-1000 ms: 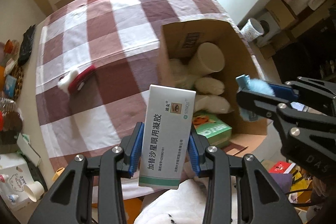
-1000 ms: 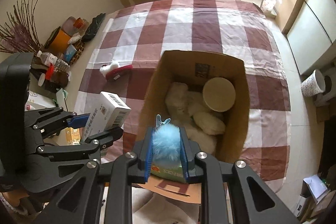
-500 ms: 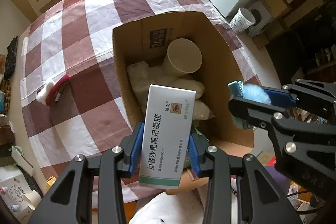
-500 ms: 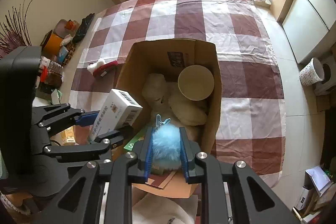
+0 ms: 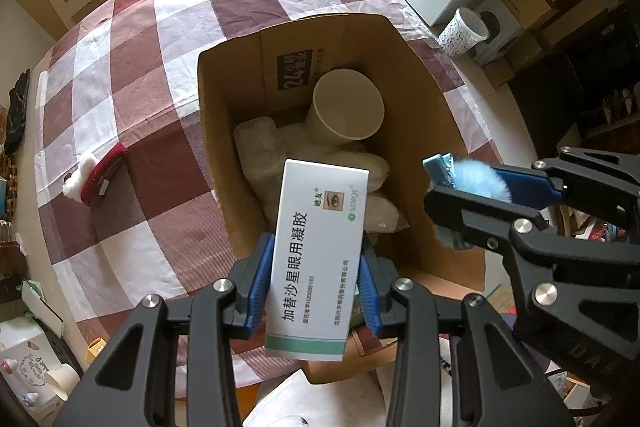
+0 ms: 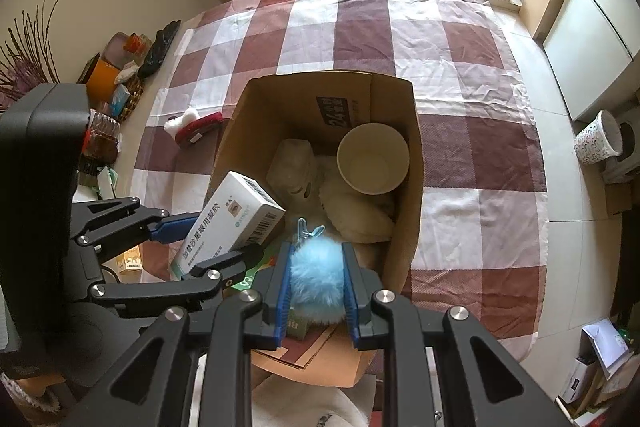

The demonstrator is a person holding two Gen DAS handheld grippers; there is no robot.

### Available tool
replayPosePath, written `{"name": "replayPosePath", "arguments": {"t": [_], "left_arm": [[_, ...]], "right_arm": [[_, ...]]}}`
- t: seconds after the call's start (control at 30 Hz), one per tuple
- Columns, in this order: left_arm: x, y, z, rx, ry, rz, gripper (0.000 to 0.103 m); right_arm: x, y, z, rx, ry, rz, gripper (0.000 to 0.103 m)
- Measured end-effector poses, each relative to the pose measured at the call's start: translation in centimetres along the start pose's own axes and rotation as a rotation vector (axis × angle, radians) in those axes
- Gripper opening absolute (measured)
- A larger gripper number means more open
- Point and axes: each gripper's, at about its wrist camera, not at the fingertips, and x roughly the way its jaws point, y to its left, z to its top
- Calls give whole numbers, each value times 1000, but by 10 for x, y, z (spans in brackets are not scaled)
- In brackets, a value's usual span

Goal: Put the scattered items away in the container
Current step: 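Carry the medicine box and pompom over the cardboard box, then open the left tool to drop the medicine box while the right tool releases the pompom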

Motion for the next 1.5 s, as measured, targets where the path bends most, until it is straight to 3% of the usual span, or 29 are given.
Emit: {"name": "replayPosePath", "arguments": {"t": [0.9, 1.0, 1.1, 1.17, 1.5], "left_arm": [[-3, 1, -2, 31, 9, -20, 40], [-5, 1, -3, 28, 14, -36, 41], [-10, 1, -6, 28, 5, -35, 59], [-16, 1, -8, 34, -9, -28, 62], [-28, 13, -12, 8, -29, -25, 63]], "right_arm": [[3, 9, 4, 7, 4, -11, 25], [1, 8, 5, 23, 6, -9, 36], [-6, 9, 6, 23, -14, -33, 48], [-11, 9, 7, 17, -28, -46, 53], [-15, 14, 10, 29, -33, -80, 54]]}}
